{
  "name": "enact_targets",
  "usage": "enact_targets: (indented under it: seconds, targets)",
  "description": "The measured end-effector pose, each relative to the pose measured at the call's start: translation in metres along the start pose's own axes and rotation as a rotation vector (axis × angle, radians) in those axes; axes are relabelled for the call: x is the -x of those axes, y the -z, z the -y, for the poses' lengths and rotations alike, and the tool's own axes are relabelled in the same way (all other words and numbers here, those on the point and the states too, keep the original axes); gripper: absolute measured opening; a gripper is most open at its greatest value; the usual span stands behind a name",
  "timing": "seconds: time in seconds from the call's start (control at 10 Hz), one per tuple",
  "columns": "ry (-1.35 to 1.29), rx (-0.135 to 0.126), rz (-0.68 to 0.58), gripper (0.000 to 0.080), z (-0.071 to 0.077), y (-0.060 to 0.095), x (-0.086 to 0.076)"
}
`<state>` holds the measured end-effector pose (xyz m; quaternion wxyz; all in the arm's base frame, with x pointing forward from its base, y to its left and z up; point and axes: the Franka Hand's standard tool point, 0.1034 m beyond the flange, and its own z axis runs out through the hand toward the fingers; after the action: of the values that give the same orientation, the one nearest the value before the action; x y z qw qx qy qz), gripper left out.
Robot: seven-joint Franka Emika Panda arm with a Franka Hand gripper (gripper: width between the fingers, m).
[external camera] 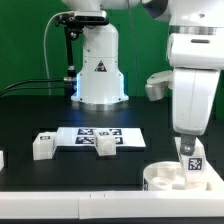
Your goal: Assemble stool
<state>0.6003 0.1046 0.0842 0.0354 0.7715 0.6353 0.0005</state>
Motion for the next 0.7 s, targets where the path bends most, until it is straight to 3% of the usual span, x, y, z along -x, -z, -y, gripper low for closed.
enact_targets:
  seconds: [0.2, 0.3, 0.4, 0.5, 0.7]
  targets:
    - [0.107, 0.01, 0.011, 0.0649, 0.0016, -0.0117, -0.0023]
    - [0.079, 0.011, 0.011, 0.0649, 0.0007, -0.0105, -0.0012]
    - [0.055, 0.01, 0.011, 0.0534, 0.0007, -0.011, -0.0007]
    - [0.054, 0.01, 0.012, 0.0367, 0.0007, -0.0112, -0.0002]
    - [-0.093, 0.006, 0.012, 0.0336, 0.0017, -0.0119, 0.0008]
